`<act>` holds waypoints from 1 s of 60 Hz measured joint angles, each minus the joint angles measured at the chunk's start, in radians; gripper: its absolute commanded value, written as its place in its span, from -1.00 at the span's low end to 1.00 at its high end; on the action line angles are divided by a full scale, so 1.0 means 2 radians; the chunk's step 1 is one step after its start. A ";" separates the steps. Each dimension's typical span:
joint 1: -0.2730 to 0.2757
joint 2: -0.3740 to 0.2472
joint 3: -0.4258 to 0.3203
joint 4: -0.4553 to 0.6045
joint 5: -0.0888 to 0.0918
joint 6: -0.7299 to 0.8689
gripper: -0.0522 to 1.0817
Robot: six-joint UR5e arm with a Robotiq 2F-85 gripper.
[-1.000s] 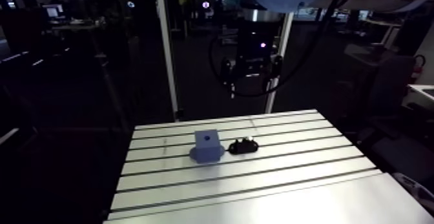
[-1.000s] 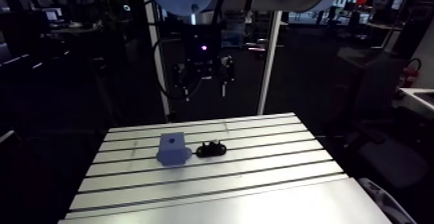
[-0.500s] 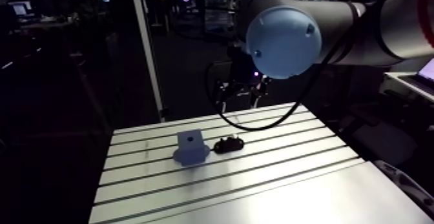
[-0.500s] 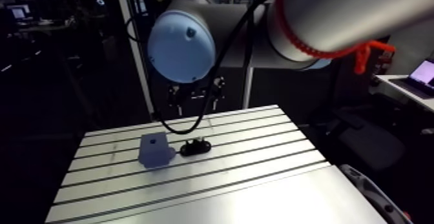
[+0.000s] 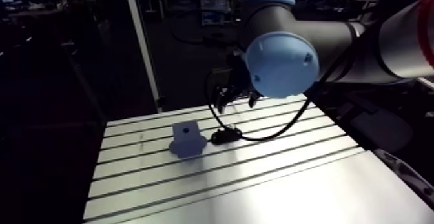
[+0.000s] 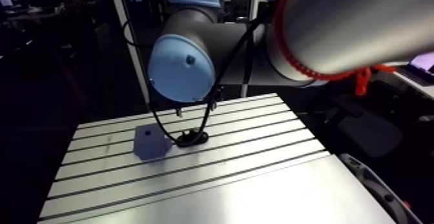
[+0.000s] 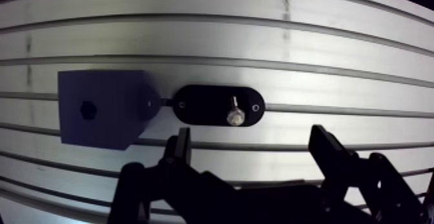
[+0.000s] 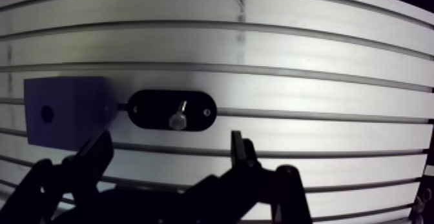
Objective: Pick up the M10 bolt and insert it into the hex recess until seated.
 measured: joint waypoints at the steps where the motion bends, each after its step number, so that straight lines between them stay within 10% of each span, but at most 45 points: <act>1: 0.000 0.001 0.001 -0.002 -0.001 -0.001 -0.88; 19: 0.007 0.009 0.010 -0.023 -0.023 -0.016 -0.78; 60: 0.018 0.029 0.011 -0.028 -0.027 -0.015 -0.24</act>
